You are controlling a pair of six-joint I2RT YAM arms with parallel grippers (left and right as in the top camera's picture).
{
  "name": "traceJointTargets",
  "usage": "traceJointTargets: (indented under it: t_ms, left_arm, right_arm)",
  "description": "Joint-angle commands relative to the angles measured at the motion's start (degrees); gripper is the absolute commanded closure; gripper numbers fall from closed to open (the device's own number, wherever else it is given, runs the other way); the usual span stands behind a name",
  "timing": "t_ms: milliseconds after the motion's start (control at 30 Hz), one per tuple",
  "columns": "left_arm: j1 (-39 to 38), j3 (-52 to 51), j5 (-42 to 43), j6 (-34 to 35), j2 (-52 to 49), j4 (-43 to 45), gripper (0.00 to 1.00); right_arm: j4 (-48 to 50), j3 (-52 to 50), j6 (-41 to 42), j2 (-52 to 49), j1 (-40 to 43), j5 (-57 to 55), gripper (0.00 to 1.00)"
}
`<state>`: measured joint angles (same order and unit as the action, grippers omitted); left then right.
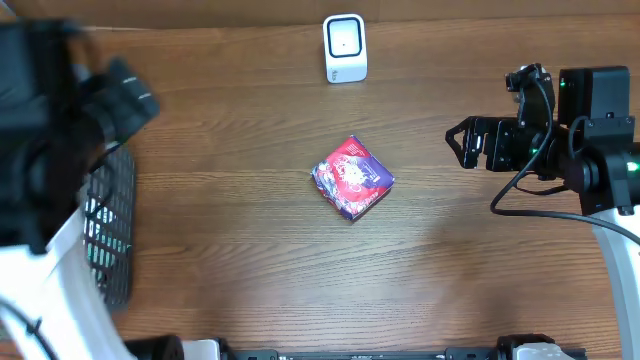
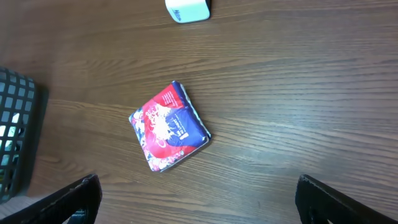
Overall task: Scan the item barcode
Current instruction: 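Place the red snack bag on the table center, release, then reach into the basket and grasp the mint-green tissue pack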
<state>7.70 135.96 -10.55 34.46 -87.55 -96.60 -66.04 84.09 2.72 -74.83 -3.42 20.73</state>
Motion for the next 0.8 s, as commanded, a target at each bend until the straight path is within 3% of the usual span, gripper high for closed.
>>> traceJointTargets:
  t_ms: [0,200,333,533,767]
  left_arm:
    - [11.2,-6.6,0.3,0.4,3.5,-0.2,0.04]
    - [32.0,-22.4,1.6,0.9,7.7,0.9,0.00]
    - [40.9,-32.9,7.3,0.0,7.0,7.7,0.00]
    - [44.2,-44.5,8.6,0.0,3.3,17.9,0.02]
    - [44.2,-52.7,8.5,0.0,-3.4,22.6,0.03]
  right_arm:
    - [-0.2,1.5,-0.6,0.1,-0.2,-0.1,0.00]
    - [-0.4,1.5,-0.6,0.1,-0.2,-0.1,0.00]
    - [-0.3,1.5,-0.6,0.1,-0.2,-0.1,0.00]
    - [-1.0,1.5,-0.6,0.1,-0.2,0.0,0.00]
    - [-1.8,1.5,-0.6,0.1,-0.2,0.0,0.00]
